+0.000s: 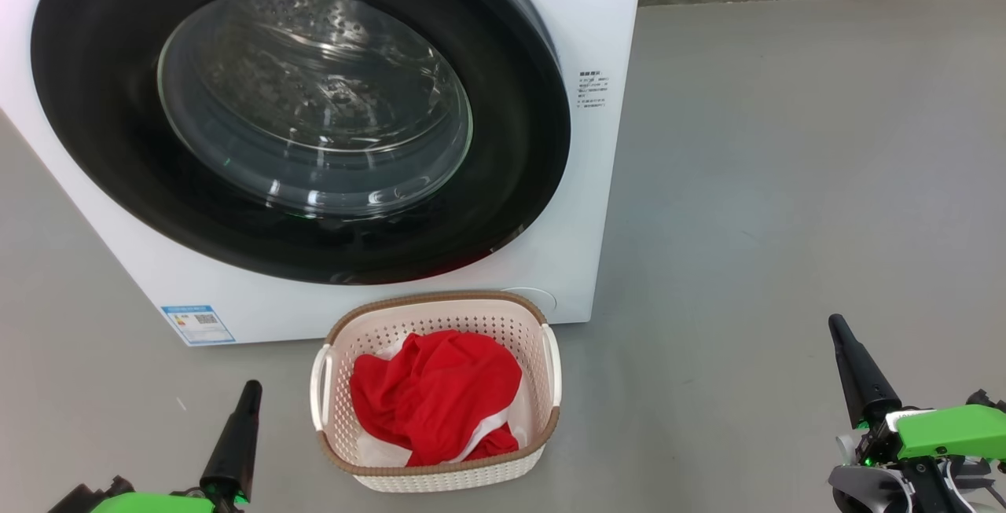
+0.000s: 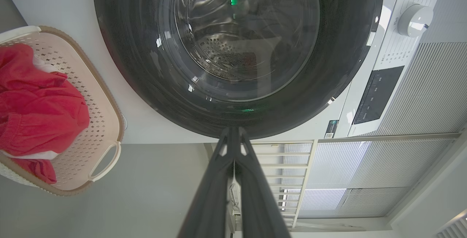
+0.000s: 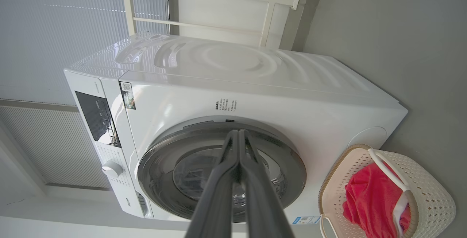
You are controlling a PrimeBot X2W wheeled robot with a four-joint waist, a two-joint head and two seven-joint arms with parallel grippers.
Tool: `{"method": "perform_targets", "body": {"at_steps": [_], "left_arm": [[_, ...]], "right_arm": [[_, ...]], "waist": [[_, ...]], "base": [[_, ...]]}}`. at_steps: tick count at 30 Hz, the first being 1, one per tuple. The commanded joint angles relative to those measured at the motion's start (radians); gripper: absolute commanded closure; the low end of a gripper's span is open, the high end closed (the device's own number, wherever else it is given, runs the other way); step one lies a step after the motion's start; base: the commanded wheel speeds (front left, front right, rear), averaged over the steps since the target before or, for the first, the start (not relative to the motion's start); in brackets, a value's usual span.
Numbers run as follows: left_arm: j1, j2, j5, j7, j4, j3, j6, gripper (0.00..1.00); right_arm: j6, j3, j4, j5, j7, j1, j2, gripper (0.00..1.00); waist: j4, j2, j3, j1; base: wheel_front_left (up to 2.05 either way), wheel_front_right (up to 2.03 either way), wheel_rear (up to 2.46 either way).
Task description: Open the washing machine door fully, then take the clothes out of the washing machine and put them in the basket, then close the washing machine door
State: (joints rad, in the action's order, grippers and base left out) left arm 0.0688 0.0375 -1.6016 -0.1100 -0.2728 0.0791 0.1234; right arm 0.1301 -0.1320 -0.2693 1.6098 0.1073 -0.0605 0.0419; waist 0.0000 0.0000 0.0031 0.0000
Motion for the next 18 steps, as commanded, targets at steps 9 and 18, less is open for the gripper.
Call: {"method": "perform_targets", "body": {"at_steps": [9, 18], "left_arm": [[0.039, 0.013, -0.007, -0.003, 0.028, 0.034, 0.007, 1.00], [0.039, 0.013, -0.007, -0.003, 0.028, 0.034, 0.007, 1.00]], "right_arm": [[0.001, 0.018, 0.025, -0.002, 0.006, -0.047, 0.009, 1.00], [0.001, 0.018, 0.025, -0.002, 0.006, -0.047, 0.009, 1.00]], "waist": [[0.000, 0.0000, 0.000, 0.0000], [0.000, 0.0000, 0.000, 0.0000]], "base": [[0.00, 0.00, 0.00], [0.00, 0.00, 0.00]]}}
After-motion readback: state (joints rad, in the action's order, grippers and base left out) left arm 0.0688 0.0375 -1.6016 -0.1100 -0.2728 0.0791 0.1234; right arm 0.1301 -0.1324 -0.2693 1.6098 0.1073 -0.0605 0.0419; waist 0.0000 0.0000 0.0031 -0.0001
